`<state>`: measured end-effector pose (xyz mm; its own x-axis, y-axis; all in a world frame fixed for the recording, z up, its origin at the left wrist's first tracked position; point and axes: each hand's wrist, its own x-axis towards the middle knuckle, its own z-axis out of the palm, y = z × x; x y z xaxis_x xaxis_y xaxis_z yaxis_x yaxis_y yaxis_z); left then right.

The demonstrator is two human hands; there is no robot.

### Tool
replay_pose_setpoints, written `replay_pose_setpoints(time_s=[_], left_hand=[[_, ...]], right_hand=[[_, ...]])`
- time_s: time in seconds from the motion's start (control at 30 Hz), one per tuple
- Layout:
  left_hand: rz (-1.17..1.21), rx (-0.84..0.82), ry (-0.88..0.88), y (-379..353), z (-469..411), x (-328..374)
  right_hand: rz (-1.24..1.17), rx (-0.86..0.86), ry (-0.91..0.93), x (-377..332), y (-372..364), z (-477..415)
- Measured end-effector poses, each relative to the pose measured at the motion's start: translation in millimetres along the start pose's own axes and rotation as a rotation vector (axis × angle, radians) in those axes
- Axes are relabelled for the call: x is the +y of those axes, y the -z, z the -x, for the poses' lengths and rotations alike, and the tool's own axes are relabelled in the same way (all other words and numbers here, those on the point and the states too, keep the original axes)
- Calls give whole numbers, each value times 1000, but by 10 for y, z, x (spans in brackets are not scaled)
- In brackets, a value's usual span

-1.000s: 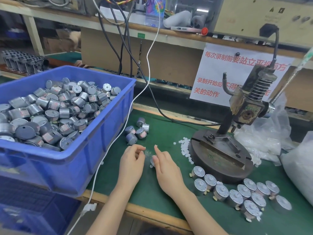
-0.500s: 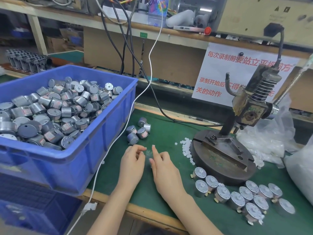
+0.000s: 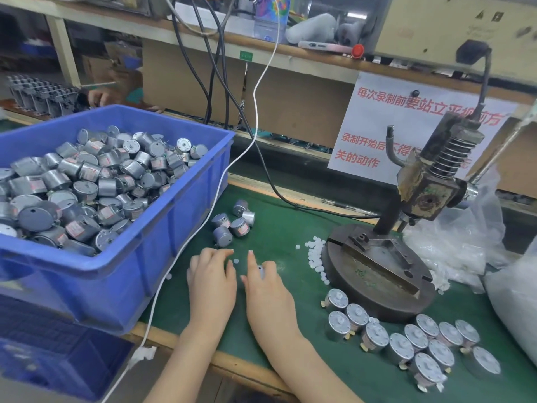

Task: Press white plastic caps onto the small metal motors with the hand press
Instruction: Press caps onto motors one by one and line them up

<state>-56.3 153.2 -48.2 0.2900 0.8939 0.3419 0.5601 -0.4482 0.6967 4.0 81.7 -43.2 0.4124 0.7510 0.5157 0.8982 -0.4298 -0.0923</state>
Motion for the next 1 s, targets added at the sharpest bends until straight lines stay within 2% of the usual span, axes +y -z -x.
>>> replay_pose_setpoints(time_s=[0.1,0.2,0.27,0.37,0.4,0.47,0.6,1.0], left_hand=[[-103,-62,-45,-27,2,-5],[-139,-76,-54,-15,2,15],[-73,-60,-122,21,24,62],[-44,-179,-470,15,109,132],[-57,-245,-545,8,138,152],[-56,-315,-590,-17,149,142],[28,-296,-575,1,150,139],[71,-309,-505,-4,194,168]], right_hand=[[-133,-174,-105,67,7,-13],[-394,-222,-162,179,-76,12],[-726,-190,-295,215,-19,-7],[-1224,-52,-620,316,37,-39],[-1330,-16,-676,347,49,-53],[-1449,5,-686,376,70,-74],[-1557,-34,-641,396,88,-88],[-1278,-189,-493,428,111,-13]])
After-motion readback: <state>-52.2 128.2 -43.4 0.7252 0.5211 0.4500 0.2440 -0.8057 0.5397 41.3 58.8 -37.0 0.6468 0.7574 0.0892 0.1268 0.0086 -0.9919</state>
